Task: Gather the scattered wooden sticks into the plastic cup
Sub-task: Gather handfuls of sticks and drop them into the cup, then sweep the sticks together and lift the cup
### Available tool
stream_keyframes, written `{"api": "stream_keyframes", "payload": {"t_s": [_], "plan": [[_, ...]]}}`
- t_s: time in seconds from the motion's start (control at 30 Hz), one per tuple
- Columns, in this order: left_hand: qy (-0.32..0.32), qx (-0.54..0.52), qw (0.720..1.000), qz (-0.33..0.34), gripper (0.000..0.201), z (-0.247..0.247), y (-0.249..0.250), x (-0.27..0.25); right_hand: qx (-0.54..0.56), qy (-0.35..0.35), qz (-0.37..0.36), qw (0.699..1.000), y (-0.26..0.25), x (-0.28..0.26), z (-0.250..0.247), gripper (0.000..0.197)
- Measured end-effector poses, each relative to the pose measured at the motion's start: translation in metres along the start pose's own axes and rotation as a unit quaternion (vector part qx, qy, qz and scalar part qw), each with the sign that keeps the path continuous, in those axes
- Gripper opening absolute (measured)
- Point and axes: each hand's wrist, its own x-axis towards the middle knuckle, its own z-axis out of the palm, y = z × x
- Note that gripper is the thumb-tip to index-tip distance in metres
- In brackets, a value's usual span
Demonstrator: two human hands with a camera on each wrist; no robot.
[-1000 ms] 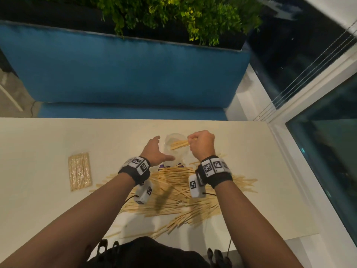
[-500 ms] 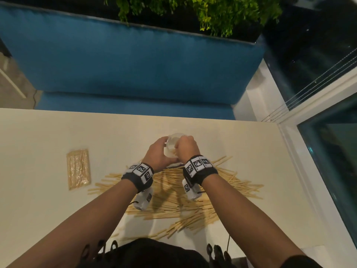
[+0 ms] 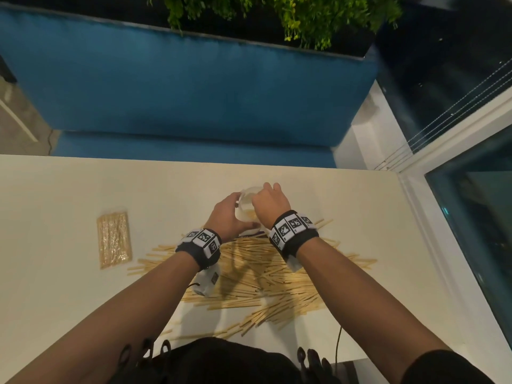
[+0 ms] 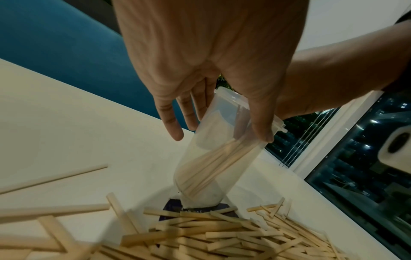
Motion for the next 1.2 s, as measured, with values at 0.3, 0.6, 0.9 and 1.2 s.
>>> {"api": "stream_keyframes", "payload": {"t_s": [0.3,0.6,0.9,1.2], "plan": [[-0.027,0.079,0.995,-0.045,0.081,-0.010,-0.021,-0.022,0.209,0.178,0.054,0.960,-0.004,-0.031,0.002,0.025],[-0.039,0.143,0.984,-0.096,0.007,-0.033,-0.108,-0.131,0.436,0.105,0.029,0.893,-0.086,-0.097,0.053,0.022],[-0.116,0.233,0.952,-0.164,0.027,-0.054,-0.172,-0.254,0.247,-0.016,-0.028,0.968,-0.154,-0.105,0.119,0.065],[-0.168,0.220,0.930,-0.241,0.031,-0.074,-0.212,-0.338,0.190,-0.047,-0.030,0.980,-0.173,-0.096,0.125,0.046]]}}
